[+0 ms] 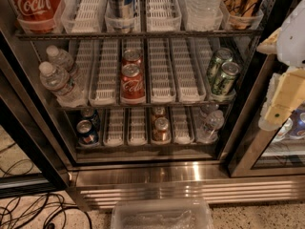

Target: Pick redbull can from top shelf of fridge

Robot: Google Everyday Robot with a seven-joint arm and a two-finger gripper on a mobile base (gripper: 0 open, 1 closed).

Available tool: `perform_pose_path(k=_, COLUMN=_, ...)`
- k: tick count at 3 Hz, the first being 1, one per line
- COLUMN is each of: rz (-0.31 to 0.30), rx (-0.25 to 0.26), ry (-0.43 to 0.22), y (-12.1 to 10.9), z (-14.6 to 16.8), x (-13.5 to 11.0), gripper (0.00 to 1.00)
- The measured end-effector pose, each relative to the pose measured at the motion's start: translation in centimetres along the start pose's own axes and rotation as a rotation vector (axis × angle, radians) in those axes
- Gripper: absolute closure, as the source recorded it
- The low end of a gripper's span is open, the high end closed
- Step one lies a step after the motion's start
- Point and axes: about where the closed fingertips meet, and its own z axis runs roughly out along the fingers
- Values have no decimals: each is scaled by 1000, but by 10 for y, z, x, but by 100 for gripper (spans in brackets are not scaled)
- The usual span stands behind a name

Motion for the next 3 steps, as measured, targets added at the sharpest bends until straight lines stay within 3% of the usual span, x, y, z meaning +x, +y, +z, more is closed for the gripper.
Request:
perform_pose_path(k=1, rz=0, rx=0, ry=0, y=0, z=0, x=0, gripper=0)
perform_pose_path(k=2, rz=58, rx=41, ry=-74, y=1, z=-12, x=-22, gripper=0)
perform_pose_path(k=3, rz=131, rx=124, ry=-198, y=-1, z=-28, x=-77, gripper=0)
